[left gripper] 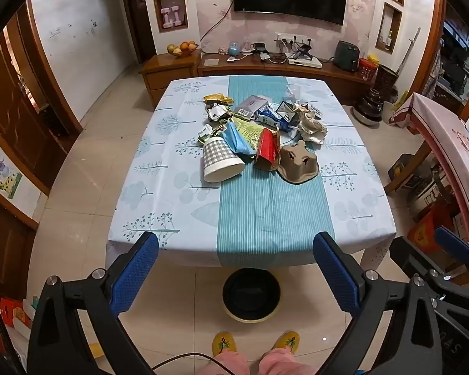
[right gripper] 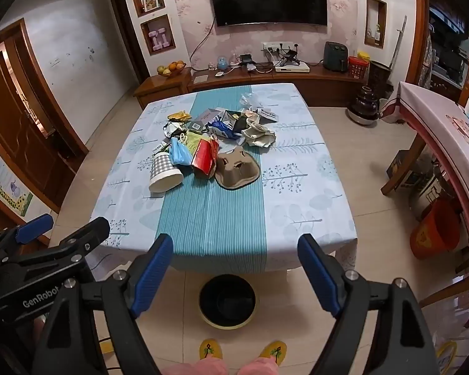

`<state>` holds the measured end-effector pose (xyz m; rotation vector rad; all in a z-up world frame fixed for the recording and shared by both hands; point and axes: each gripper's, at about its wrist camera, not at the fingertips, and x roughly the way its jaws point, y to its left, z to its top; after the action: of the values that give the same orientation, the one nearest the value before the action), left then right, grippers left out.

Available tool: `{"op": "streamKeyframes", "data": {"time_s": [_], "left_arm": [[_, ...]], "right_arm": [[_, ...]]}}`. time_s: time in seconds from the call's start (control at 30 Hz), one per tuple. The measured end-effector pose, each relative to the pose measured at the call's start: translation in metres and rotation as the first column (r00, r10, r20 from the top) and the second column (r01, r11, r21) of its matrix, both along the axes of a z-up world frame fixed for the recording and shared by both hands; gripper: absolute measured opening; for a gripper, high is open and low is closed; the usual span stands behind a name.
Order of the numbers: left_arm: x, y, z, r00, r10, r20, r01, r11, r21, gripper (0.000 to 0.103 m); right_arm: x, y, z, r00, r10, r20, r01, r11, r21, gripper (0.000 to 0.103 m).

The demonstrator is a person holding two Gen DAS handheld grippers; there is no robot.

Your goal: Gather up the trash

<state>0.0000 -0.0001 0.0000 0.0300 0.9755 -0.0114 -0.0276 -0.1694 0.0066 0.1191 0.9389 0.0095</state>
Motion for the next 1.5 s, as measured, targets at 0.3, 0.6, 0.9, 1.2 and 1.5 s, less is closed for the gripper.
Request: {"op": "streamKeyframes", "data": {"time_s": [0.3,0.6,0.9,1.2,1.5], "left_arm": [[0.000,0.000,0.000,1.000,0.007,-0.013,-0.007,1.000,0.001,0.098],[-0.001,0.002,0.003,1.000,0.001,-0.018,-0.001,1.000,-0.010,0.098],[-0.005,0.002,0.000,1.000,-0.003,-0.011,0.003,1.000,-0.016,0.098],[-0.005,0.002,0.001,1.000,-0.002,-0.012,0.002,1.000,-0.015,0.098],[-0.009,-0.005,-0.001,1.000,-0.002,-0.017,0.002,1.000,-0.014,0.098]], "right_arm": [[-0.001,0.000,-0.001,1.000,0.006,-0.004,-0.006,1.000,0.006,0.083],[0.000,0.002,-0.003,1.000,0.005,-0.008,-0.005,1.000,0.004,0.083],[-0.002,0.000,-0.005,1.000,0.003,-0.011,-0.003,1.000,0.010,0.083],[-0.003,-0.002,-0.005,1.000,0.005,-0.010,-0.005,1.000,0.013,0.083],[-0.003,-0.004,-0.006,1.000,0.005,-0.013,-0.005,1.000,0.019,0.083]]}}
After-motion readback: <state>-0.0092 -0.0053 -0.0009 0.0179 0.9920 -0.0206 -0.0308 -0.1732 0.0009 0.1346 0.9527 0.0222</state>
